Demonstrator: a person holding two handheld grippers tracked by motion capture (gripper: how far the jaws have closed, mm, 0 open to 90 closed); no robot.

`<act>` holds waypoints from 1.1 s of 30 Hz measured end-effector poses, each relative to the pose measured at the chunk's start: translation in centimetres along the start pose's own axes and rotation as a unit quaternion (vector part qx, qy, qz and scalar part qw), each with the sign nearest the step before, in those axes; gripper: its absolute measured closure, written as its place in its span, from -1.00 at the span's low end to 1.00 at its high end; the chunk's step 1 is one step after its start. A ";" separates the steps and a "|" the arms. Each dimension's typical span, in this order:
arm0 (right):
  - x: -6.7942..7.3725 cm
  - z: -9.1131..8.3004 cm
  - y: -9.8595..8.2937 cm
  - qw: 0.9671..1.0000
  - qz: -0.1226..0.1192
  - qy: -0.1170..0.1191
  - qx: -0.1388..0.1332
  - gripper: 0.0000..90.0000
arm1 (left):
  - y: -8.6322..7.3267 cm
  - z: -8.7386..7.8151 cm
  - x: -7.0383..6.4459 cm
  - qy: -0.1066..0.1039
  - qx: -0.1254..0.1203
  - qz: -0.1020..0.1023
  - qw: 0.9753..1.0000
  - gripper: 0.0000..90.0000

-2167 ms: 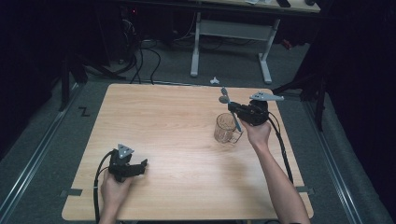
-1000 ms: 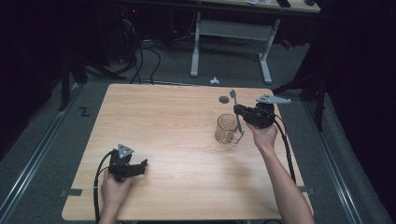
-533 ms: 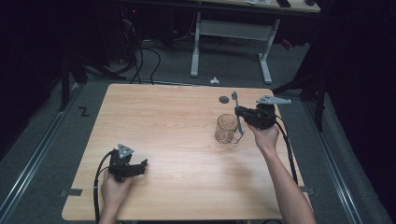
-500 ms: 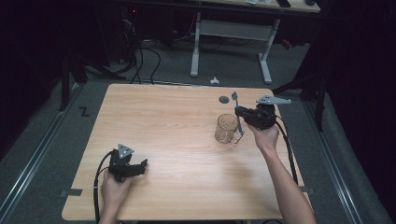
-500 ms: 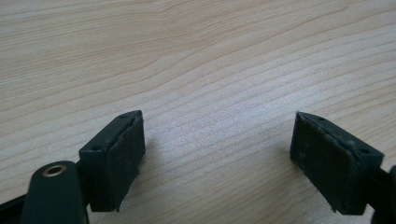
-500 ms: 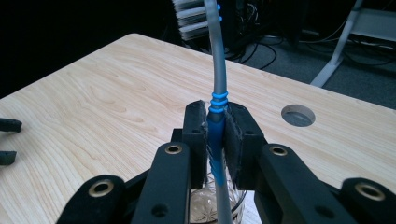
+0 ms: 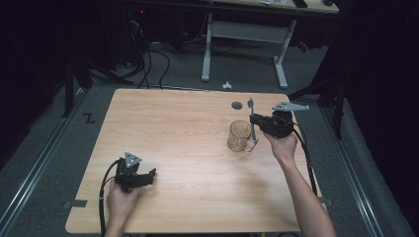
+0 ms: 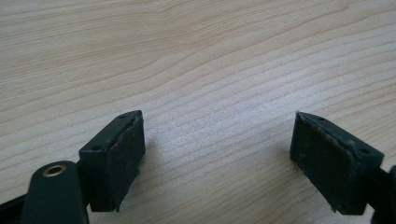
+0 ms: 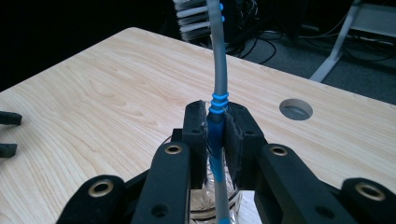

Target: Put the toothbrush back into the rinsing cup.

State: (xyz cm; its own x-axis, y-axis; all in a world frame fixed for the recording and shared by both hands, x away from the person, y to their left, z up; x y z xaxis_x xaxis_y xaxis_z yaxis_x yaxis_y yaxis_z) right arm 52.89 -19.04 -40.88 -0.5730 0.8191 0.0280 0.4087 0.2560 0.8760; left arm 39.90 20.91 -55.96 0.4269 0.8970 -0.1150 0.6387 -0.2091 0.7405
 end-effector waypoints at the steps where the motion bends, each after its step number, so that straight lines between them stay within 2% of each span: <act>1: 0.0 0.0 0.0 1.000 0.001 0.000 0.000 0.76 | 0.0 0.0 0.0 0.000 0.000 0.000 1.000 -0.59; 17: -1.0 -0.6 -1.1 1.000 0.012 -0.006 0.010 0.76 | 0.0 0.0 0.0 0.000 0.000 0.000 1.000 -0.59; 33: -1.3 -0.9 -2.0 1.000 0.016 -0.008 0.017 0.76 | 0.0 0.0 0.0 0.000 0.000 0.000 1.000 -0.59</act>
State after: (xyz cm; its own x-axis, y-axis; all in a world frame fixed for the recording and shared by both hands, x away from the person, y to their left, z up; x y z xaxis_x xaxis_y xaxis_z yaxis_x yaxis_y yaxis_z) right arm 52.16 -21.06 -42.20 -0.5479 0.8352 0.0472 0.4499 0.2466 0.8584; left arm 39.90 20.91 -55.96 0.4269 0.8970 -0.1150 0.6388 -0.2091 0.7404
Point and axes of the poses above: each handheld gripper's, and its own axes: z roughly forward along the jaws, y roughly out of its top, x roughly to its left, the point moved 7 cm from there along z, roughly forward along the jaws, and after that the axes turned 9 degrees about -y, right-handed, at the moved point
